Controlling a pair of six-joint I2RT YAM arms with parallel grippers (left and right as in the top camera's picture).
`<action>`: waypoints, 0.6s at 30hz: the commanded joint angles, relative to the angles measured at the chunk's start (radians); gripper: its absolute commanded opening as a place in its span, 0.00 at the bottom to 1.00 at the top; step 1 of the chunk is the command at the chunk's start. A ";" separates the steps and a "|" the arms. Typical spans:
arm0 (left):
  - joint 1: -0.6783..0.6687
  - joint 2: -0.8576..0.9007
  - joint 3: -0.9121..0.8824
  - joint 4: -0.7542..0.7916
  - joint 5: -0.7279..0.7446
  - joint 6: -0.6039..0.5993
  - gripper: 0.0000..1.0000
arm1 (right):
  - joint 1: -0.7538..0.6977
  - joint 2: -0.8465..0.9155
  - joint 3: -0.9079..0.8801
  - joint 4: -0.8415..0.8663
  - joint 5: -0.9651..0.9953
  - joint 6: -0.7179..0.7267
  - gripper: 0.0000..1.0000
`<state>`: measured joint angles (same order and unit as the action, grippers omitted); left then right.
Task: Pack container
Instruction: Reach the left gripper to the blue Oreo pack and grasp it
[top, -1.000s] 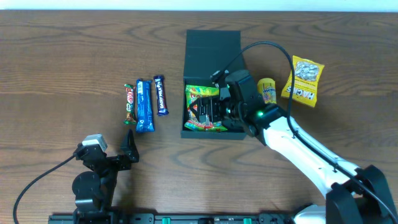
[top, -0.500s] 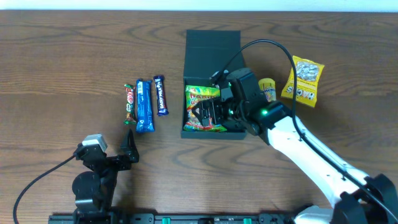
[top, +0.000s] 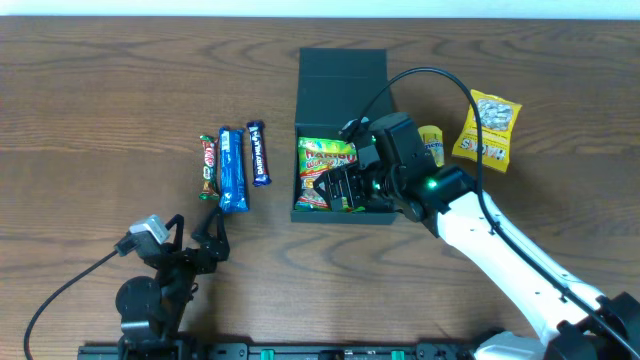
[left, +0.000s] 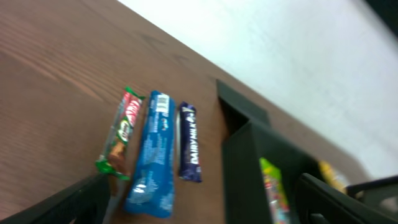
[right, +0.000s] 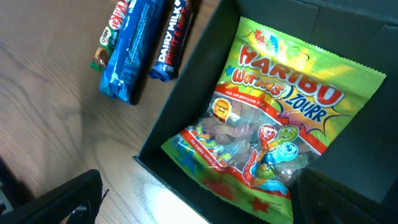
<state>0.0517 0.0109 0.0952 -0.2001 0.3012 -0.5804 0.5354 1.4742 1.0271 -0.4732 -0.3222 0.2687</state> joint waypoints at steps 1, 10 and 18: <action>0.006 -0.005 -0.016 0.070 0.061 -0.155 0.95 | -0.024 -0.019 0.013 -0.016 -0.003 -0.018 0.99; 0.006 0.220 0.248 -0.058 -0.087 0.244 0.96 | -0.251 -0.164 0.013 -0.122 -0.003 0.002 0.99; 0.005 0.807 0.623 -0.191 -0.155 0.403 0.96 | -0.338 -0.283 0.013 -0.177 0.001 -0.041 0.99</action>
<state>0.0517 0.6876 0.6365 -0.3683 0.1864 -0.2802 0.2104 1.2072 1.0283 -0.6411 -0.3206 0.2516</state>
